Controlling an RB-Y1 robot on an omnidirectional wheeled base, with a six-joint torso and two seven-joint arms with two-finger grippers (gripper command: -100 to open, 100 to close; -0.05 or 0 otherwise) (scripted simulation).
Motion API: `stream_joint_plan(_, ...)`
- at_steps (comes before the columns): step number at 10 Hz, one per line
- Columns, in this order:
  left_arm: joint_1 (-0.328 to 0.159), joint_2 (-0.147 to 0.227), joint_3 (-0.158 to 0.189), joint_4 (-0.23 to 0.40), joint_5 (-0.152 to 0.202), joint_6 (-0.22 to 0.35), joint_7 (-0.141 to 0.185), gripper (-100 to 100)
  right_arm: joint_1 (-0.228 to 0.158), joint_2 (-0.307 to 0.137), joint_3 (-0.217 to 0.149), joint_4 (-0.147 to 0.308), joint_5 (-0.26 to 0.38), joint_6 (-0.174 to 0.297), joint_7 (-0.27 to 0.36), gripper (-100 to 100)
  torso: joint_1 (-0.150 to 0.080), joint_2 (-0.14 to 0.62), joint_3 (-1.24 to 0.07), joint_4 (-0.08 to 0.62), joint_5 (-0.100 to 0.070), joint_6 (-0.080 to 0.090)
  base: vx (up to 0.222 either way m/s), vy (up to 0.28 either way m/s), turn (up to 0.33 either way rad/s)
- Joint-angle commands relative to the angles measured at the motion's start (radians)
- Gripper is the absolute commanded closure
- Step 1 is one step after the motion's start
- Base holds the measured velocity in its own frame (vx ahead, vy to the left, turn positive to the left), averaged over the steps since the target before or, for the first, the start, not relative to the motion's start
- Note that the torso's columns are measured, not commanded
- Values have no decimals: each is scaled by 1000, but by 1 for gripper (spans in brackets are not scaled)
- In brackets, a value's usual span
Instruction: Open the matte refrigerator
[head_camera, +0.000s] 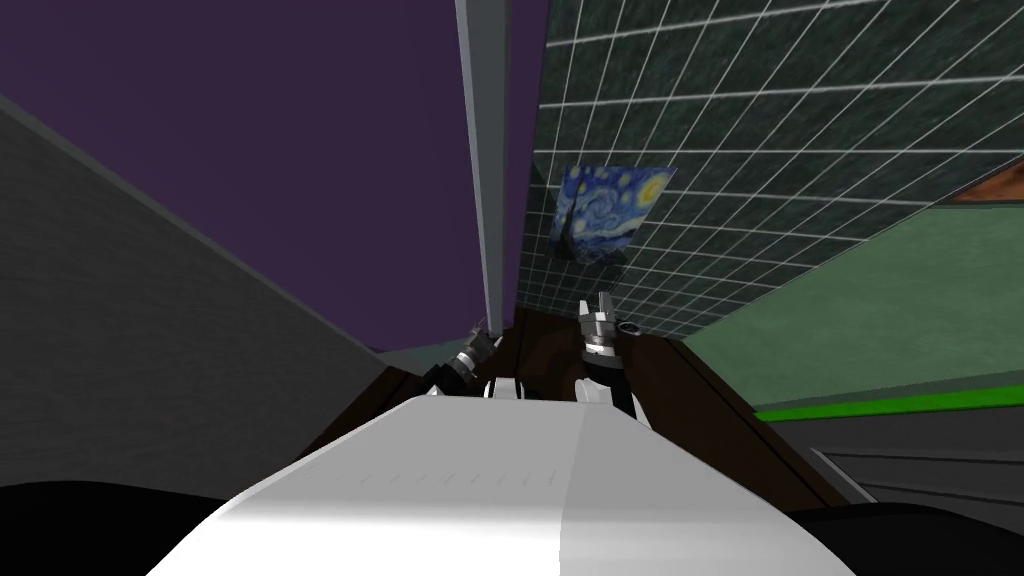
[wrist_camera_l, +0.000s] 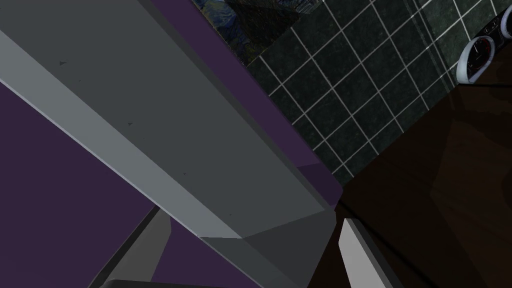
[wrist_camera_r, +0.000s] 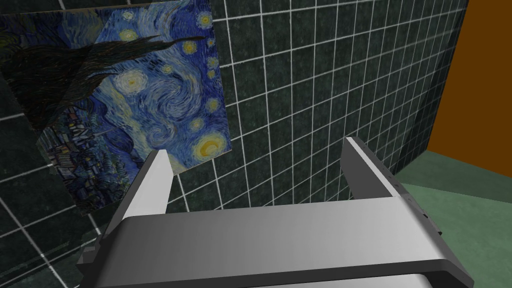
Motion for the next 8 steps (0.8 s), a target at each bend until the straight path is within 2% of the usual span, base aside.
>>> stream_joint_plan(1, -6, -4, 4, -42, 3, 3, 1, -100, 0, 0, 0, 0, 0, 0, 0, 0, 0, 1, 0, 1, 0, 0, 12, -13, 30)
stream_joint_plan(2, 6, 0, 3, -19, 1, 27, -1, -100, 0, 0, 0, 0, 0, 0, 0, 0, 0, 1, 0, 2, -1, 1, 12, -7, -4)
stream_joint_plan(3, 7, 1, 2, -19, 1, 31, -1, 0, 0, 0, 0, 0, 0, 0, 0, 0, -1, -2, 0, -4, 0, 1, 7, -5, -6)
stream_joint_plan(8, 9, 2, 1, -15, 0, 34, -2, 0, 0, 0, 0, 0, 0, 0, 0, 0, -3, -13, -5, -12, 0, 2, 0, 0, 0)
